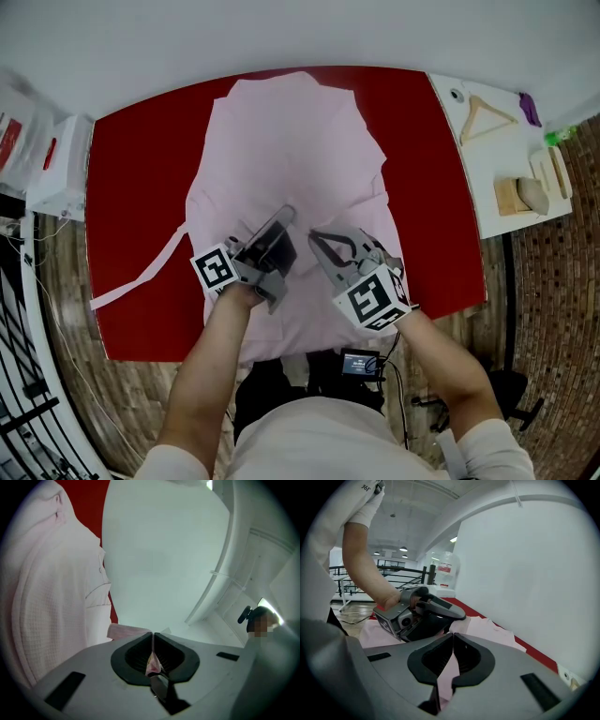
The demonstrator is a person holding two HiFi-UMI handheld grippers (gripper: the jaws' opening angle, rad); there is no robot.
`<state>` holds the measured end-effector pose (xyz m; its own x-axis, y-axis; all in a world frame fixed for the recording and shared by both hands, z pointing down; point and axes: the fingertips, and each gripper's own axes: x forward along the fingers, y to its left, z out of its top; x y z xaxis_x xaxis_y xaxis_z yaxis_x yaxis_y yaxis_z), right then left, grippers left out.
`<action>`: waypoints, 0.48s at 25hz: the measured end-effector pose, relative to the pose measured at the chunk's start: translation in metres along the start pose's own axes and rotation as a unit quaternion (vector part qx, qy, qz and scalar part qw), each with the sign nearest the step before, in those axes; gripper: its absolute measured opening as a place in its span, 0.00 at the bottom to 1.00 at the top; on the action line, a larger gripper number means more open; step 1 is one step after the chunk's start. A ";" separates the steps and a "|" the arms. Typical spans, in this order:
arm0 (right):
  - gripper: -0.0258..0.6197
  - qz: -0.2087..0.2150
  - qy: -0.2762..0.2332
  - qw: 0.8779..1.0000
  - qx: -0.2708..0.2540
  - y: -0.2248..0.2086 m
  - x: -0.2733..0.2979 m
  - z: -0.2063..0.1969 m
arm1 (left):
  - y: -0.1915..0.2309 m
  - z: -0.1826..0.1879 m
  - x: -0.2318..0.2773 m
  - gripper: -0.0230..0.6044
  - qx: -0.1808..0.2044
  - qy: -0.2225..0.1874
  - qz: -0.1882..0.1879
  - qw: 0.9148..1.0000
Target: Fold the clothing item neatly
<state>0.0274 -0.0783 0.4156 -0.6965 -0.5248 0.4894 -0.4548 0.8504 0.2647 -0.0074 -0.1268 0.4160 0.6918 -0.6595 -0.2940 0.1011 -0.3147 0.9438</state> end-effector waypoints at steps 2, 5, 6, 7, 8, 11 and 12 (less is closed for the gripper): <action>0.07 0.002 0.008 1.000 -0.006 0.004 0.003 -0.004 | 0.001 0.000 -0.005 0.07 0.009 -0.005 0.007 1.000; 0.07 0.008 0.034 0.999 -0.013 0.011 0.012 -0.018 | 0.003 0.001 -0.016 0.06 0.037 -0.016 0.030 0.999; 0.08 0.010 0.045 0.999 -0.016 0.013 0.016 -0.024 | 0.003 0.003 -0.021 0.06 0.047 -0.025 0.039 0.998; 0.08 0.010 0.054 0.998 -0.021 0.016 0.019 -0.030 | 0.002 0.005 -0.026 0.06 0.056 -0.037 0.048 0.997; 0.11 0.011 0.062 0.998 -0.026 0.018 0.022 -0.035 | 0.002 0.007 -0.031 0.06 0.064 -0.049 0.056 0.995; 0.26 0.011 0.084 0.996 -0.031 0.022 0.027 -0.055 | 0.000 0.011 -0.046 0.06 0.084 -0.078 0.081 0.990; 0.27 0.010 0.093 0.995 -0.028 0.023 0.027 -0.063 | 0.001 0.011 -0.050 0.06 0.088 -0.082 0.090 0.989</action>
<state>0.0331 -0.0706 0.4869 -0.5881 -0.4960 0.6388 -0.4059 0.8642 0.2974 -0.0499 -0.1013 0.4299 0.5598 -0.8133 -0.1584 -0.1496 -0.2872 0.9461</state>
